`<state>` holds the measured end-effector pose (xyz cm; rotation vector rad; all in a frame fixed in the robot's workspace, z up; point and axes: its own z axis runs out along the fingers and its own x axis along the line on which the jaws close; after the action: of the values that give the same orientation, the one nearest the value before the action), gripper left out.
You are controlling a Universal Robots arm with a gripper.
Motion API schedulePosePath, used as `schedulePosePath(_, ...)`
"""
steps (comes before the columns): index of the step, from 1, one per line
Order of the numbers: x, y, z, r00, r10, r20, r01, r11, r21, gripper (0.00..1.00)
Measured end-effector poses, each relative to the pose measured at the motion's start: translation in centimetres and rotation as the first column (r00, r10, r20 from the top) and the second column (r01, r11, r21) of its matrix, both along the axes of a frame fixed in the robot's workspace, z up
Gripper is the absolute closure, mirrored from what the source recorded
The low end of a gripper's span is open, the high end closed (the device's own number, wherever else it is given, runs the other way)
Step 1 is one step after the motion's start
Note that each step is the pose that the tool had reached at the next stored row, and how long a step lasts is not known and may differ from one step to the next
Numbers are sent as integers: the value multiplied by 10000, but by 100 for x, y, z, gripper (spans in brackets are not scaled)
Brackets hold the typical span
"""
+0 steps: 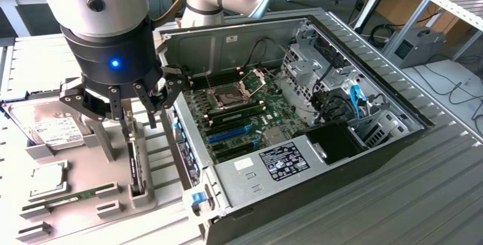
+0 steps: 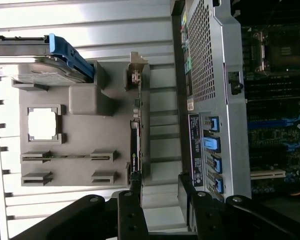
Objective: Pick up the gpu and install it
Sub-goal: 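Pick up the gpu and move the gpu toward the slot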
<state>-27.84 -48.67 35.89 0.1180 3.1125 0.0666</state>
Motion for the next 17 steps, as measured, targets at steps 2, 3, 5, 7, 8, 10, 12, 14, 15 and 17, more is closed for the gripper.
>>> schedulePosePath(2, 0, 0, -9, 10000, 0, 0, 0, 10000, 0, 58)
schedulePosePath(3, 0, 0, -13, 10000, 0, 0, 0, 10000, 0, 58)
schedulePosePath(5, 0, 0, -20, 10000, 0, 0, 0, 10000, 0, 58)
schedulePosePath(7, 0, 0, -28, 10000, 0, 0, 0, 10000, 0, 58)
schedulePosePath(8, 0, 0, -32, 10000, 0, 0, 0, 10000, 0, 58)
schedulePosePath(10, 0, 0, -40, 10000, 0, 0, 0, 10000, 0, 58)
schedulePosePath(12, 0, 0, -48, 10000, 0, 0, 0, 10000, 0, 58)
schedulePosePath(14, 0, 0, -57, 10000, 0, 0, 0, 10000, 0, 58)
schedulePosePath(15, 0, 0, -61, 10000, 0, 0, 0, 10000, -1, 58)
schedulePosePath(17, 0, 0, -69, 10000, 1, 0, -1, 10000, 0, 58)
